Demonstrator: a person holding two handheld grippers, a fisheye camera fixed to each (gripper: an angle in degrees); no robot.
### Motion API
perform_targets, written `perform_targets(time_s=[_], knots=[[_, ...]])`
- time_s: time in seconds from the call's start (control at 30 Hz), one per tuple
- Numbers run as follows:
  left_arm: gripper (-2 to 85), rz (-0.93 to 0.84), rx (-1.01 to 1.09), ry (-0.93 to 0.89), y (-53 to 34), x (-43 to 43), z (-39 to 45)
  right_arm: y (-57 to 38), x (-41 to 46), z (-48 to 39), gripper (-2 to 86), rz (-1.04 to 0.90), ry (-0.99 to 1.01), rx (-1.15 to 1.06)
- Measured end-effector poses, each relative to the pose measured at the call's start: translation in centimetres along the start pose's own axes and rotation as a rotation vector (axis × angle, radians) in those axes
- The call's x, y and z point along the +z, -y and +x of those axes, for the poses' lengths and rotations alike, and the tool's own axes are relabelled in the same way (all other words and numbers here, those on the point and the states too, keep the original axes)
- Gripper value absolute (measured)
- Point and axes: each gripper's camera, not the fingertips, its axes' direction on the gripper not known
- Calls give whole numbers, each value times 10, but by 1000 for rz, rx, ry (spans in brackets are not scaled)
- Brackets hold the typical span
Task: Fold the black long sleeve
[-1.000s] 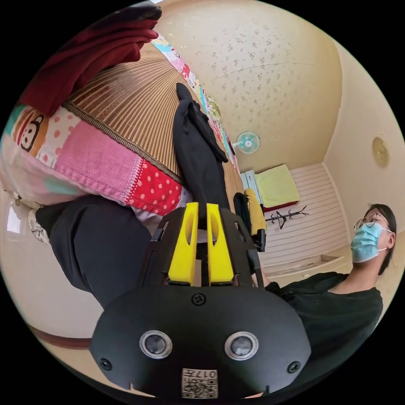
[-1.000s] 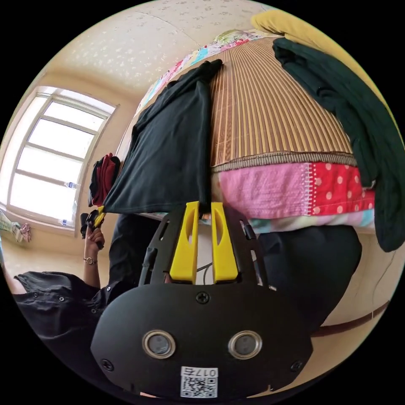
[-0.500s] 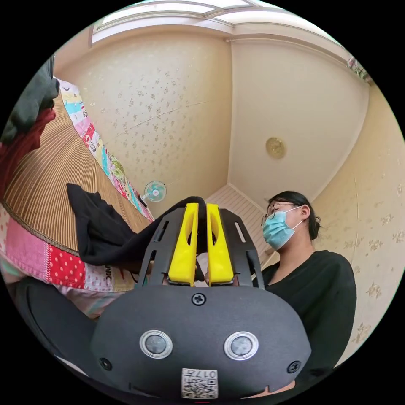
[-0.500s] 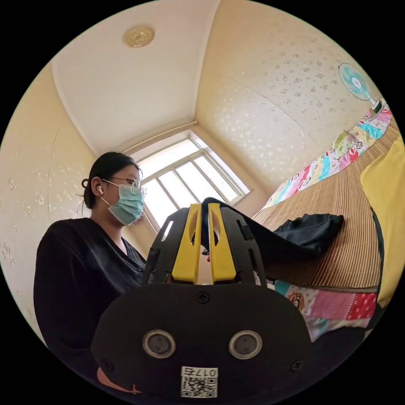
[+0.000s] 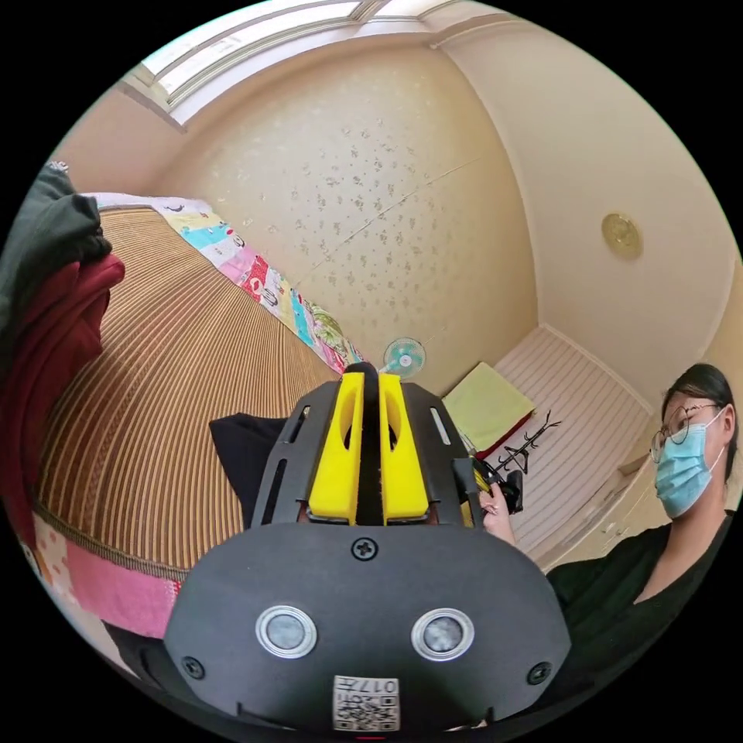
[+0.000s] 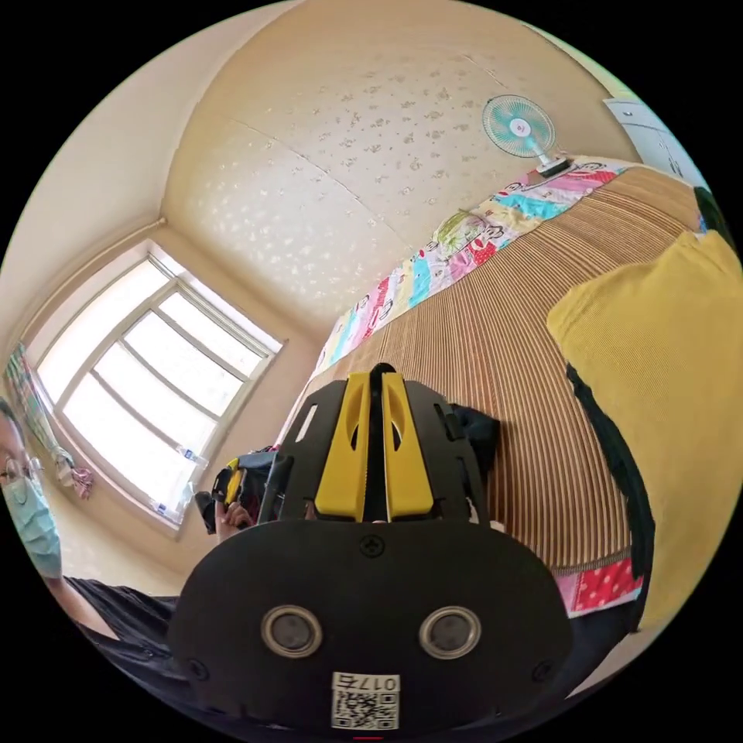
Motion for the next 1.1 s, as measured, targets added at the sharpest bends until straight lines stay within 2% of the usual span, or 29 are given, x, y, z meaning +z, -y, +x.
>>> perform_targets(time_s=[0.17, 0.33, 0.4, 0.5, 0.63, 0.73, 0.83, 0.9, 0.97, 1.03, 1.1], knots=[[49, -82, -168, 193, 17, 84, -66, 35, 131, 6, 48, -90, -207, -135], [112, -60, -167, 229, 0, 99, -90, 19, 193, 19, 84, -153, -409, -152], [124, -45, -118, 219, -6, 90, -82, 11, 191, 15, 85, -147, -401, -173], [143, -134, -100, 304, -26, 79, -67, -10, 188, -1, 80, -177, -345, -247], [167, -265, -89, 415, -77, 63, -42, -37, 209, -34, 78, -313, -264, -337], [172, -354, -188, 477, -113, 58, -35, -51, 239, -64, 78, -443, -198, -399], [165, -431, -317, 442, -138, 65, -39, -66, 262, -95, 76, -513, -151, -453], [143, -419, -384, 376, -146, 68, -49, -73, 269, -108, 75, -537, -130, -467], [103, -385, -462, 223, -144, 72, -65, -77, 267, -115, 73, -550, -92, -456], [74, -379, -482, 151, -134, 77, -67, -77, 258, -111, 70, -550, -83, -437], [57, -344, -412, 84, -118, 87, -49, -73, 244, -98, 67, -549, -111, -404]])
